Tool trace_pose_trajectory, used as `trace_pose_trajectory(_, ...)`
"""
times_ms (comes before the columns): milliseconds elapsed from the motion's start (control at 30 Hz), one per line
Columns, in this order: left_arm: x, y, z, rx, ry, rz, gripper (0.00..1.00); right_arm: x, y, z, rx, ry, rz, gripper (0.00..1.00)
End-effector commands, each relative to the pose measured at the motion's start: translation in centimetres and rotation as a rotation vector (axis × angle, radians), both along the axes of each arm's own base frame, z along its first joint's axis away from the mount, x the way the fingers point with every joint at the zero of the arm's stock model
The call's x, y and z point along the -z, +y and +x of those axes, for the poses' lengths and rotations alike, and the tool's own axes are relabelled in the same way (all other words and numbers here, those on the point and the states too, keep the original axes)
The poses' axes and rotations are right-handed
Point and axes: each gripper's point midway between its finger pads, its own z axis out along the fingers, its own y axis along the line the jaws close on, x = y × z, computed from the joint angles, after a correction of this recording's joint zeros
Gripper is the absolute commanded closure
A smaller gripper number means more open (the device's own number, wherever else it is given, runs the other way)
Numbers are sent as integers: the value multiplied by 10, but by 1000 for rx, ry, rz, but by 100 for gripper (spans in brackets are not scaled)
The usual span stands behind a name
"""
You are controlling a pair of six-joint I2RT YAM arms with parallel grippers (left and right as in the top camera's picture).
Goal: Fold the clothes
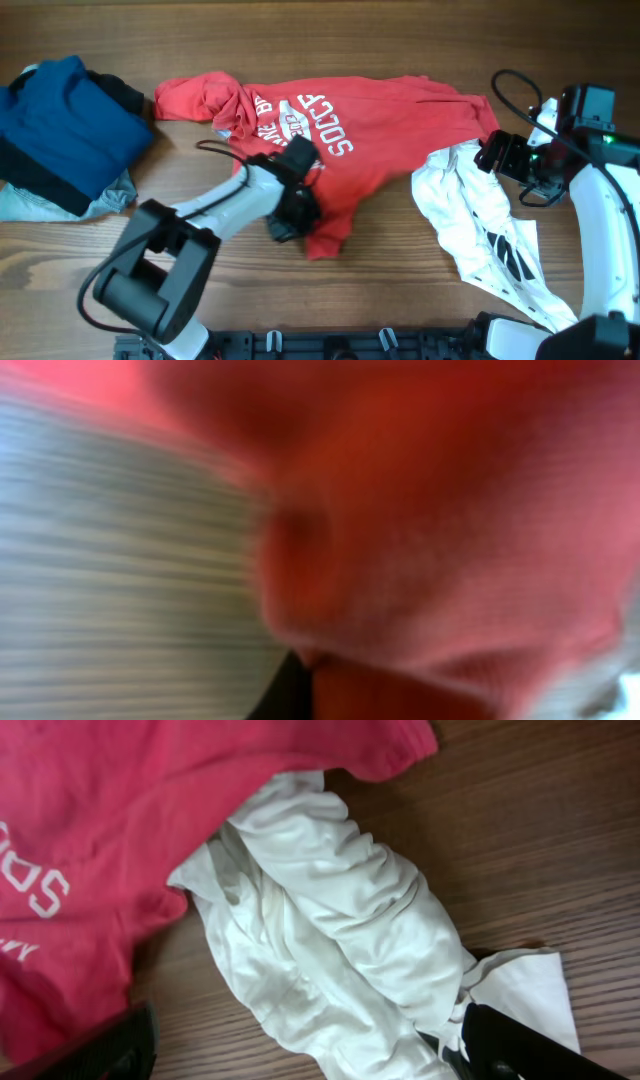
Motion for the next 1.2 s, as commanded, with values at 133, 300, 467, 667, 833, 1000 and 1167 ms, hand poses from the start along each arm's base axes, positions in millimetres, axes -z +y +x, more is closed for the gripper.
trace_pose_trajectory(133,-2,106,16,-230,49,177,96,65,45,1,-259,212,74,54)
trace_pose_trajectory(300,-1,112,23,-263,34,169,96,112,92,3,-461,304,67,66)
trace_pose_trajectory(467,-1,112,23,-263,32,168,96,146,107,56,-436,156,0,59)
trace_pose_trajectory(667,-1,112,22,-263,35,170,96,147,24,97,-105,72,-389,59)
trace_pose_trajectory(833,-1,113,22,-263,39,172,96,133,-94,105,198,13,-499,53)
trace_pose_trajectory(1000,-1,113,21,-263,43,173,96,120,-229,53,597,26,-495,50)
trace_pose_trajectory(1167,-2,113,20,-262,46,175,96,124,-282,9,836,-9,-308,50)
